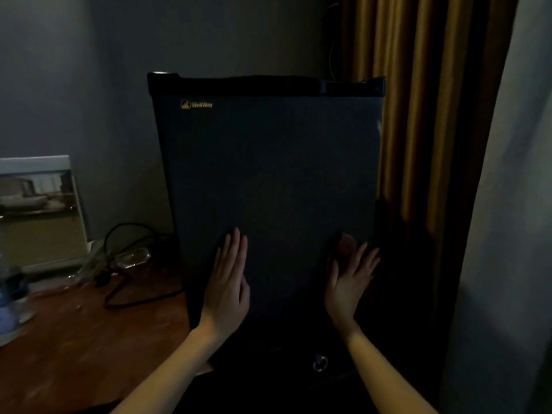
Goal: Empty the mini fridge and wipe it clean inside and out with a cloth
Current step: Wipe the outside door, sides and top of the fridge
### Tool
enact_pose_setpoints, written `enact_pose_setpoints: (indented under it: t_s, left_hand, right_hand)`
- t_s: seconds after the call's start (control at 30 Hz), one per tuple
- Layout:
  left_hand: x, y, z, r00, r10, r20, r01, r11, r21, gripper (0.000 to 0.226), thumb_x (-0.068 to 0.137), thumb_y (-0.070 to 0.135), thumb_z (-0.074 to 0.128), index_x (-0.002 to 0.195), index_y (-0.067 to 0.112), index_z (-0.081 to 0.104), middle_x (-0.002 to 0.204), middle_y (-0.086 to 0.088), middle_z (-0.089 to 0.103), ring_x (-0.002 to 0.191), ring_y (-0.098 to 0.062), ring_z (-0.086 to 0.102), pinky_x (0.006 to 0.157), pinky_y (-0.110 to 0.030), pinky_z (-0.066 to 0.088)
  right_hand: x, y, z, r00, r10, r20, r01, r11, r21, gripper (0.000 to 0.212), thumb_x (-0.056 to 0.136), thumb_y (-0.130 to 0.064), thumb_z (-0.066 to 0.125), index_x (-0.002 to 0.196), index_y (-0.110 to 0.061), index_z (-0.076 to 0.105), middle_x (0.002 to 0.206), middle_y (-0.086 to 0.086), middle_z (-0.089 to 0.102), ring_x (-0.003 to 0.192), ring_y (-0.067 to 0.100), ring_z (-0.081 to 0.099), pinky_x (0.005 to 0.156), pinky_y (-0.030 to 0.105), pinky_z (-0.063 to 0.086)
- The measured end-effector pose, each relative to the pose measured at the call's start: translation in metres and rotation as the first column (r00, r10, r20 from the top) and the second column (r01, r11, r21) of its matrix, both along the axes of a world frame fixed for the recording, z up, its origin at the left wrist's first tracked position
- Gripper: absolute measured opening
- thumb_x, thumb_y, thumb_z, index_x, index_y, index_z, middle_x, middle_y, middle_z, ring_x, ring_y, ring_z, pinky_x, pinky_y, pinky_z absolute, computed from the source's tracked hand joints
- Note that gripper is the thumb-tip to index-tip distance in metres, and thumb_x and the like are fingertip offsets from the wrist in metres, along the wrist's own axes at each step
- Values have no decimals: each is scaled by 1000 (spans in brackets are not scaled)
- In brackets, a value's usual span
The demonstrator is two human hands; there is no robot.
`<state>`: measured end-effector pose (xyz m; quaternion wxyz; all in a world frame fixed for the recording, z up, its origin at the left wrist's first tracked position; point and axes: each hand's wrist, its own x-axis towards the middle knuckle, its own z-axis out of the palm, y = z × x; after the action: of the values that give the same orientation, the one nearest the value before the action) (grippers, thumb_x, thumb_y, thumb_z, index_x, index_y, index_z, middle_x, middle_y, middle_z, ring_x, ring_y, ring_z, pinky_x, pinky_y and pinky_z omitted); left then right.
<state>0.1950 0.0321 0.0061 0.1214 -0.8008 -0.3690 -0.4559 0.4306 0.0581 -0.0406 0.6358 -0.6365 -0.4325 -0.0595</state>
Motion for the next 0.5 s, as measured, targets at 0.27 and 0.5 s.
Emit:
enact_pose_setpoints:
  t_s: [0.27, 0.5]
  left_hand:
    - [-43, -23, -26, 894, 113, 433, -59, 989, -136, 87, 83, -16, 48, 154, 11, 5, 163, -1, -6, 149, -13, 0, 119, -24, 13]
    - [-82, -26, -37, 625, 234, 745, 167, 892, -420, 53, 102, 7, 36, 152, 19, 23, 149, -3, 38, 136, -14, 36, 107, -28, 33]
  right_hand:
    - [-158, -14, -41, 978, 149, 145, -129, 982, -139, 83, 90, -48, 36, 153, -20, -9, 159, 18, -10, 146, 31, -16, 109, 56, 13]
    - [-226, -23, -51, 768, 261, 584, -150, 961, -233, 105, 75, -48, 63, 155, -16, 3, 159, 22, 3, 147, 38, -7, 104, 48, 30]
